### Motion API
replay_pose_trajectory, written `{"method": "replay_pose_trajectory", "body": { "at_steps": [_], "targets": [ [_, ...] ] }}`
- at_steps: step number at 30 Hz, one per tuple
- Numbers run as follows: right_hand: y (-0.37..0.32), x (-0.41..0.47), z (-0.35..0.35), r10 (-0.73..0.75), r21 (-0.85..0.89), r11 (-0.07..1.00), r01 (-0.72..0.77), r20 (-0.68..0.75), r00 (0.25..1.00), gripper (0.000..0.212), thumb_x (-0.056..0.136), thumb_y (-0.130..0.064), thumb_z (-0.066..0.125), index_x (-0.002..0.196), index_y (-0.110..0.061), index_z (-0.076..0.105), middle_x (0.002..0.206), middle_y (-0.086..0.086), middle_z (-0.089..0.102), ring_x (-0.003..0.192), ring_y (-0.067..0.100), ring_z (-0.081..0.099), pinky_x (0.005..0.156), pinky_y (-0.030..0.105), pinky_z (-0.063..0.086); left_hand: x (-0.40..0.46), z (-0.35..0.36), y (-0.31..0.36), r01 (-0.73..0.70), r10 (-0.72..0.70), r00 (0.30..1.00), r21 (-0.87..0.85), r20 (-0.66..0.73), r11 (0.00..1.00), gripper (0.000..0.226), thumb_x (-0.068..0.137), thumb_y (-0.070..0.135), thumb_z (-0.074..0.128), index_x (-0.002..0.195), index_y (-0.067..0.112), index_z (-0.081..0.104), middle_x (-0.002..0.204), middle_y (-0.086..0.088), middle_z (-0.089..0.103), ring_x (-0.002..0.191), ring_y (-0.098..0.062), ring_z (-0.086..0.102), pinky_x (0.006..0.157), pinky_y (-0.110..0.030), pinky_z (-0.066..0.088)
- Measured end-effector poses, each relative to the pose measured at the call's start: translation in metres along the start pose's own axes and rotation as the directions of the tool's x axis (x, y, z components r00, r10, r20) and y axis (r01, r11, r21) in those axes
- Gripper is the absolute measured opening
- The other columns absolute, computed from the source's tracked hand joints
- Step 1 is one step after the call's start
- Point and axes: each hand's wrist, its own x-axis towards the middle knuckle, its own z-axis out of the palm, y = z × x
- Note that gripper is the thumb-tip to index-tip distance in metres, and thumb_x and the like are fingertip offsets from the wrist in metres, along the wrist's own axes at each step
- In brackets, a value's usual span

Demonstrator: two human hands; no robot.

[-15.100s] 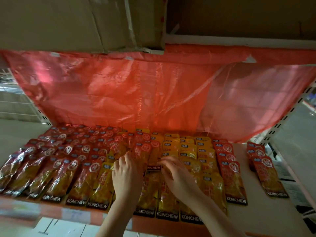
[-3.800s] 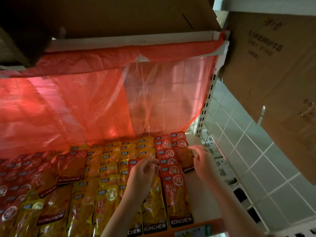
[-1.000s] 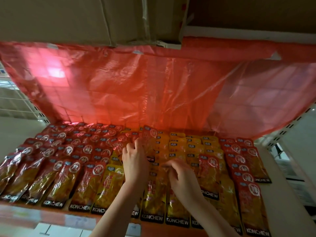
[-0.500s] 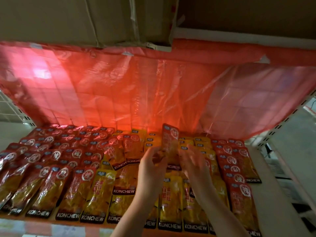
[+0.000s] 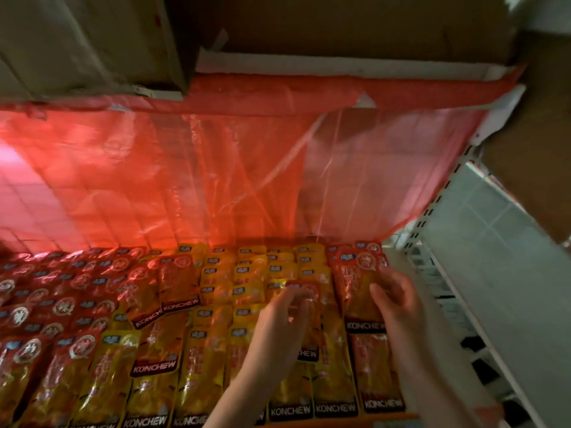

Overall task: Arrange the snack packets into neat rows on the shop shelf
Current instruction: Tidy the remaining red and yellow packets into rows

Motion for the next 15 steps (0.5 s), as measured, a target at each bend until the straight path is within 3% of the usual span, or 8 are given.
{"method": "replay_pose_trajectory", "body": {
  "at_steps": [3,5,7,8,10,12,15],
  "targets": [
    [0.004,0.011,-0.025,0.01,0.007,1.0,-0.01,-0.046,0.999,0.025,0.08,-0.022,0.07,0.1,-0.029,0.055,0.1,0.006,0.066,0.082,0.013,0.067,0.069,0.03,0.058,0.006,0.009,0.003,-0.037,0.039,0.999,0.052,-0.026,0.998,0.019,0.094,0.015,0.051,0.102,0.03,0.06,0.095,0.025,0.059,0.09,0.018,0.053,0.075,-0.005,0.044],
    [0.009,0.019,-0.039,0.0,-0.016,1.0,-0.001,-0.052,0.999,0.041,0.066,-0.05,0.075,0.097,-0.031,0.055,0.092,0.002,0.067,0.072,0.01,0.069,0.056,0.023,0.056,0.011,0.016,0.003,-0.048,0.052,0.998,0.099,-0.037,0.994,0.018,0.094,0.016,0.051,0.099,0.032,0.059,0.093,0.025,0.059,0.088,0.016,0.053,0.073,-0.005,0.044],
    [0.018,0.026,-0.049,0.023,-0.066,0.997,-0.027,-0.064,0.998,0.054,0.057,-0.065,0.068,0.098,-0.032,0.055,0.092,0.002,0.068,0.074,0.014,0.069,0.057,0.025,0.057,0.015,0.022,0.002,-0.046,0.053,0.998,0.151,-0.043,0.988,0.018,0.094,0.016,0.051,0.101,0.029,0.062,0.095,0.022,0.06,0.089,0.009,0.055,0.074,-0.009,0.046],
    [0.023,0.029,-0.052,0.028,-0.079,0.996,-0.034,-0.073,0.997,0.046,0.063,-0.06,0.068,0.098,-0.032,0.055,0.093,0.004,0.069,0.076,0.016,0.07,0.06,0.031,0.058,0.017,0.024,0.001,-0.049,0.057,0.997,0.171,-0.045,0.984,0.018,0.093,0.016,0.052,0.103,0.027,0.063,0.097,0.019,0.061,0.09,0.005,0.056,0.075,-0.013,0.048],
    [0.032,0.036,-0.056,0.024,-0.114,0.993,-0.035,-0.089,0.996,0.016,0.083,-0.031,0.065,0.096,-0.032,0.056,0.091,0.007,0.069,0.078,0.022,0.069,0.067,0.044,0.058,0.02,0.03,0.0,-0.061,0.073,0.996,0.203,-0.053,0.977,0.019,0.093,0.015,0.053,0.106,0.023,0.063,0.1,0.015,0.062,0.093,-0.001,0.058,0.079,-0.02,0.051],
    [0.04,0.042,-0.057,0.033,-0.176,0.983,-0.051,-0.104,0.994,0.02,0.089,-0.011,0.058,0.092,-0.031,0.058,0.086,0.007,0.07,0.075,0.025,0.069,0.068,0.049,0.057,0.021,0.034,0.0,-0.064,0.08,0.995,0.222,-0.064,0.973,0.021,0.093,0.015,0.053,0.109,0.023,0.062,0.102,0.015,0.061,0.094,-0.001,0.058,0.079,-0.022,0.052],
    [0.045,0.046,-0.056,0.02,-0.24,0.97,-0.042,-0.095,0.995,0.02,0.091,-0.008,0.054,0.091,-0.028,0.059,0.077,0.006,0.068,0.068,0.03,0.065,0.06,0.042,0.056,0.022,0.04,0.0,-0.067,0.088,0.993,0.24,-0.078,0.968,0.022,0.093,0.015,0.053,0.111,0.024,0.062,0.104,0.015,0.061,0.094,-0.001,0.058,0.08,-0.021,0.052]
  ]
}}
